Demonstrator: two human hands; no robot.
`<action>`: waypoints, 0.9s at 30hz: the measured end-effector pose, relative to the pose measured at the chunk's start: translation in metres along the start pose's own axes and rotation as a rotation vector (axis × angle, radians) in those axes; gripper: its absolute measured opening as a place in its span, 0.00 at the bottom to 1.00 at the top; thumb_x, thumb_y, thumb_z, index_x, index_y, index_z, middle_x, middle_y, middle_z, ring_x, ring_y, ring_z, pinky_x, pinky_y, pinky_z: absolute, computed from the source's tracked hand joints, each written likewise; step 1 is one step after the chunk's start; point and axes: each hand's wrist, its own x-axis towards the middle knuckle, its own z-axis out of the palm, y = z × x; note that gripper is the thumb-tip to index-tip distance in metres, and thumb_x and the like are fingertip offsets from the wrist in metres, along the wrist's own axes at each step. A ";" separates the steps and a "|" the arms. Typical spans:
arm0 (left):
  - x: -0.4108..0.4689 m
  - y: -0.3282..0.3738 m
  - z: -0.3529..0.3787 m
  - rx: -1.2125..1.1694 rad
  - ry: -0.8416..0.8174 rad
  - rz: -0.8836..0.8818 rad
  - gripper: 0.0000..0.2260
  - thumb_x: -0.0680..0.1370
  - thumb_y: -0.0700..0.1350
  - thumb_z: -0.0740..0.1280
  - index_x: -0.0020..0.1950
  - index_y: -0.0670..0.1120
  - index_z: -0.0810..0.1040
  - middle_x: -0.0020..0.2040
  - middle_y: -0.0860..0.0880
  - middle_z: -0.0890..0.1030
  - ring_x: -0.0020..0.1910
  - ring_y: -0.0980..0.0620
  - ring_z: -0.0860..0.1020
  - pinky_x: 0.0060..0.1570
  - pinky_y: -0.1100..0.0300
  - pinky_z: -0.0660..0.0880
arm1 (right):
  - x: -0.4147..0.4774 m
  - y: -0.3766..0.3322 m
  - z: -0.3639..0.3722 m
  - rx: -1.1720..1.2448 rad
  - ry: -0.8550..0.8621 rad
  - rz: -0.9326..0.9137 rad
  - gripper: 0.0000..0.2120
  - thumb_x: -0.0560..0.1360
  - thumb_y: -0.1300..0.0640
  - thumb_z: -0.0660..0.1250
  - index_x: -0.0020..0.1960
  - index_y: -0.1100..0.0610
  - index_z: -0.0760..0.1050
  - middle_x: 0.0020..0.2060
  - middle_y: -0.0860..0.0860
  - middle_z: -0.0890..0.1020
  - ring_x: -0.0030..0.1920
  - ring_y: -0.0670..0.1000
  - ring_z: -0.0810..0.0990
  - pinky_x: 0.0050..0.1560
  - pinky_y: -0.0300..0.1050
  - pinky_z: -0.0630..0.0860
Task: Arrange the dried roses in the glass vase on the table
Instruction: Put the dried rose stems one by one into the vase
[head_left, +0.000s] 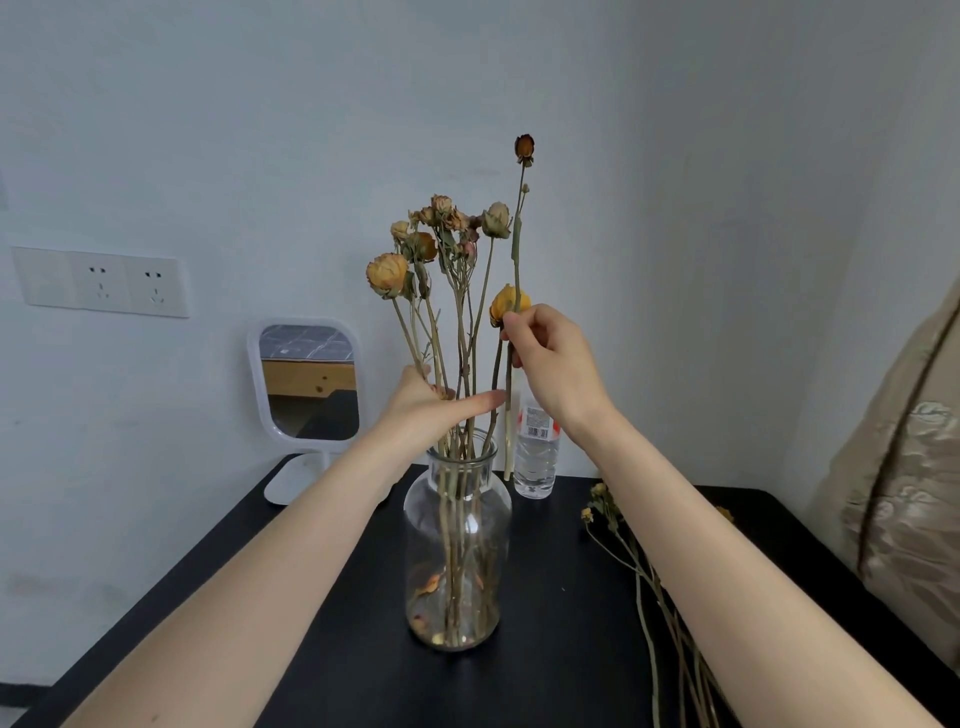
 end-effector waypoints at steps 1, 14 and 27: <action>0.002 0.002 0.003 -0.027 -0.020 0.007 0.42 0.63 0.56 0.77 0.70 0.45 0.62 0.62 0.49 0.75 0.60 0.50 0.73 0.56 0.58 0.68 | 0.001 -0.001 0.000 0.000 0.002 -0.006 0.12 0.79 0.54 0.59 0.40 0.59 0.71 0.30 0.45 0.74 0.32 0.44 0.71 0.39 0.38 0.70; -0.001 -0.004 0.001 -0.313 -0.085 0.029 0.05 0.71 0.39 0.72 0.46 0.44 0.80 0.43 0.45 0.83 0.42 0.52 0.82 0.55 0.51 0.76 | 0.004 -0.001 0.002 0.009 0.024 -0.035 0.12 0.80 0.52 0.57 0.40 0.56 0.72 0.31 0.45 0.74 0.32 0.42 0.71 0.38 0.39 0.70; -0.005 -0.013 -0.010 -0.410 -0.147 0.029 0.08 0.73 0.41 0.69 0.51 0.42 0.79 0.42 0.46 0.82 0.46 0.49 0.79 0.49 0.52 0.73 | 0.000 -0.003 0.013 -0.038 -0.026 -0.060 0.12 0.80 0.55 0.57 0.43 0.59 0.72 0.31 0.47 0.74 0.33 0.45 0.71 0.38 0.42 0.70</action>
